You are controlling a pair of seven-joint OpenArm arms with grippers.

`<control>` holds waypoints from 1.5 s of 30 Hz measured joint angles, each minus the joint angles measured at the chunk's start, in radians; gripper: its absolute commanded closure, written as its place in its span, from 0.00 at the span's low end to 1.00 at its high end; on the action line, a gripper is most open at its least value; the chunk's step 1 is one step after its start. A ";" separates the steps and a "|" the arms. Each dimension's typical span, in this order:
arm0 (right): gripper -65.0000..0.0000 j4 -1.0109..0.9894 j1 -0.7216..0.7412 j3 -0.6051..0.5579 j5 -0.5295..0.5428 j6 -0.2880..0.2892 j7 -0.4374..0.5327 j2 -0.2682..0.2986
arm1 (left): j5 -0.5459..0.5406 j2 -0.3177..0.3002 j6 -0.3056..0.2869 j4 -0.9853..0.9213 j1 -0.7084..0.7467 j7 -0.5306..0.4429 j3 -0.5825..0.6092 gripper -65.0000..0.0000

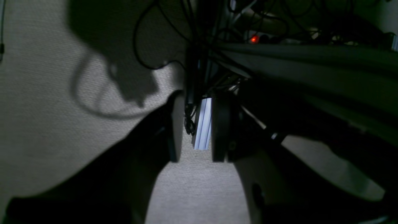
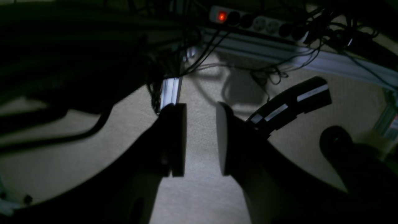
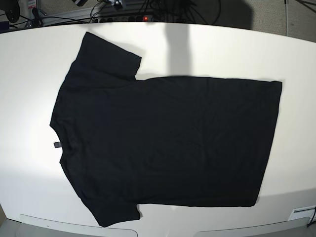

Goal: Fold the T-shirt properly

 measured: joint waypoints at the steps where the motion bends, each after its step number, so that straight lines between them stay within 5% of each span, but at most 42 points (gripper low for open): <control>1: 0.74 0.032 -0.021 0.000 -0.001 0.021 -0.003 0.010 | 0.001 0.000 -0.023 0.031 0.020 0.000 0.000 0.76; 9: 0.74 0.330 -0.211 0.000 0.144 0.213 -0.058 0.130 | -0.029 0.000 -0.150 0.322 0.207 0.005 0.000 0.83; 14: 0.74 0.536 -0.362 -0.001 0.183 0.231 -0.091 0.231 | -0.026 0.002 -0.241 0.546 0.325 0.016 0.005 0.83; 24: 0.74 1.011 -0.646 0.104 0.282 0.233 -0.224 0.400 | -0.048 -0.003 -0.243 1.063 0.544 0.079 0.005 0.83; 31: 0.74 1.256 -0.695 0.375 0.301 0.250 -0.273 0.410 | -0.049 -0.005 -0.251 1.341 0.536 0.154 0.005 0.83; 35: 0.74 1.322 -0.663 0.492 0.302 0.249 -0.288 0.414 | 0.029 -0.052 -0.259 1.402 0.454 0.150 0.005 0.70; 38: 0.74 1.329 -0.622 0.527 0.301 0.249 -0.319 0.411 | 0.129 -0.094 -0.264 1.398 0.366 0.155 0.005 0.60; 45: 0.74 1.330 -0.509 0.530 0.238 0.250 -0.317 0.409 | 0.304 -0.238 -0.263 1.399 0.173 0.147 0.005 0.60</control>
